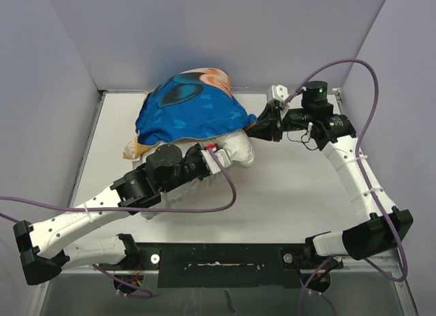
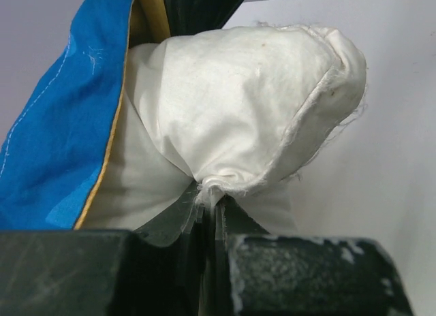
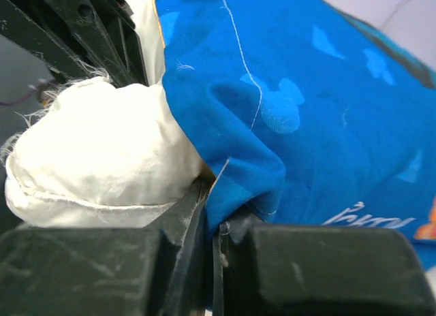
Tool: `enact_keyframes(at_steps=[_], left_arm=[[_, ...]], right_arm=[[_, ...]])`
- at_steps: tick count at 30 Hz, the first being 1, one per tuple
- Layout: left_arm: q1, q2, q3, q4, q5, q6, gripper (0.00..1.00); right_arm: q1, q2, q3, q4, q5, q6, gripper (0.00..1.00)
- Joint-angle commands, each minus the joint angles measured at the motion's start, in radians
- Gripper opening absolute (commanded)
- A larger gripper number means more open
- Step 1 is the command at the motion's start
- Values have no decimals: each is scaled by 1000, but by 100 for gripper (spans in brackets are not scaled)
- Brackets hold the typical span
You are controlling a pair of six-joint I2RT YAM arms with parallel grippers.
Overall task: Put the pillow into the pillowcase
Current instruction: Stuff the pillow into the pillowcase.
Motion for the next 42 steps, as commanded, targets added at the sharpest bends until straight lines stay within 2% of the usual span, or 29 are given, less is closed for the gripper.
enact_keyframes(at_steps=[1, 5, 8, 11, 14, 17, 18, 19, 21, 22, 23, 26, 28, 31, 33, 36, 38, 42], left_arm=[[28, -19, 78, 113, 3, -19, 0], [51, -19, 97, 121, 24, -38, 0], [78, 10, 139, 135, 64, -61, 0], [118, 81, 217, 182, 110, -122, 0], [147, 171, 327, 239, 114, -196, 0], [152, 228, 390, 364, 46, -261, 0], [152, 237, 398, 408, 38, -279, 0], [151, 244, 406, 444, 31, -298, 0], [149, 254, 407, 507, 38, -343, 0], [149, 255, 400, 531, 43, -367, 0], [149, 256, 389, 549, 46, -389, 0], [157, 234, 300, 632, 32, -449, 0], [216, 188, 170, 704, -1, -577, 0], [363, 109, -71, 758, -37, -834, 0], [400, 69, -210, 764, -72, -920, 0], [402, 1, -381, 758, -109, -994, 0], [402, -37, -461, 751, -105, -1028, 0], [402, -112, -589, 775, -61, -1079, 0]], right_arm=[[14, 0, 27, 52, -250, 198, 0], [25, -46, 26, 125, -215, 275, 0], [25, -98, 73, 122, -145, 243, 0], [14, -69, 295, 29, -166, 257, 0], [15, -20, 508, 117, -230, 446, 0], [17, 26, 632, 381, -277, 745, 0], [17, 45, 649, 504, -283, 873, 0], [11, 57, 649, 675, -284, 1073, 0], [-15, 88, 634, 1012, -273, 1364, 0], [-23, 99, 634, 1071, -262, 1412, 0], [-25, 104, 637, 1045, -252, 1390, 0], [1, 108, 613, 828, -218, 1227, 0], [49, 112, 568, 642, -177, 1101, 0], [145, 151, 534, 230, -45, 767, 0], [221, 182, 490, 55, 63, 576, 0], [367, 238, 415, -88, 239, 366, 0], [462, 274, 394, -145, 325, 284, 0], [589, 348, 472, -227, 396, 187, 0]])
